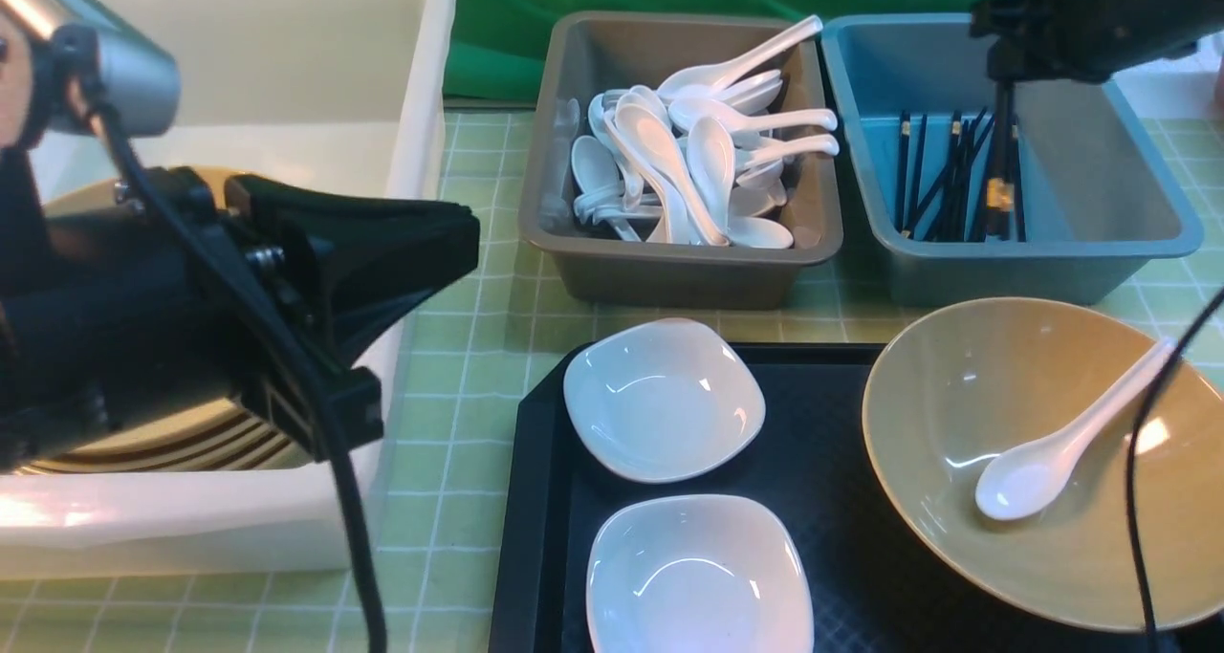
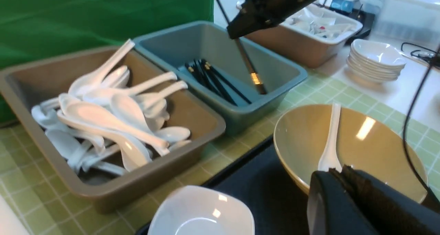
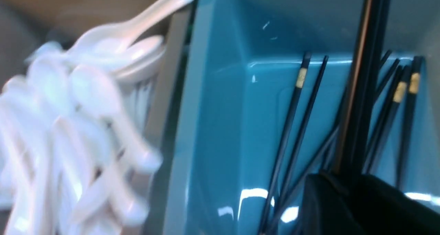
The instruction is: On green table put chopsticks spoon bowls plates into blue grey white boxes.
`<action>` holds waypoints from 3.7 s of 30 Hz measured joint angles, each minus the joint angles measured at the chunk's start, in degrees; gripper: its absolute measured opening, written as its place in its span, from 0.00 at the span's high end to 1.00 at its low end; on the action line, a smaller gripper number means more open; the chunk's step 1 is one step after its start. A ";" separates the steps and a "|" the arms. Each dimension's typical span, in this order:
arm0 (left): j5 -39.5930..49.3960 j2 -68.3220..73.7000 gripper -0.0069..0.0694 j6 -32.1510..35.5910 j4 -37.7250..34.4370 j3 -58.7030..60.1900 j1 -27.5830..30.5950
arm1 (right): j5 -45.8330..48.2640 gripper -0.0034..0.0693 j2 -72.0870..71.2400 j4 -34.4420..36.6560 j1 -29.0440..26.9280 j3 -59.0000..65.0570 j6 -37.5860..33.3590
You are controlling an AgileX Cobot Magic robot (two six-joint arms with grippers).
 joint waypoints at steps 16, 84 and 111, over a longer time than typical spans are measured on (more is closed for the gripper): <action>1.46 1.86 0.91 -1.70 0.00 0.00 0.00 | -1.02 0.61 9.20 -0.22 0.00 -0.99 14.59; 15.71 1.86 0.91 -6.19 0.46 0.00 0.00 | 21.61 0.73 -16.56 -31.46 12.45 35.84 -72.09; 15.68 1.86 0.91 -6.41 0.46 0.00 0.00 | 29.66 0.73 -16.91 -23.51 12.38 24.87 -70.84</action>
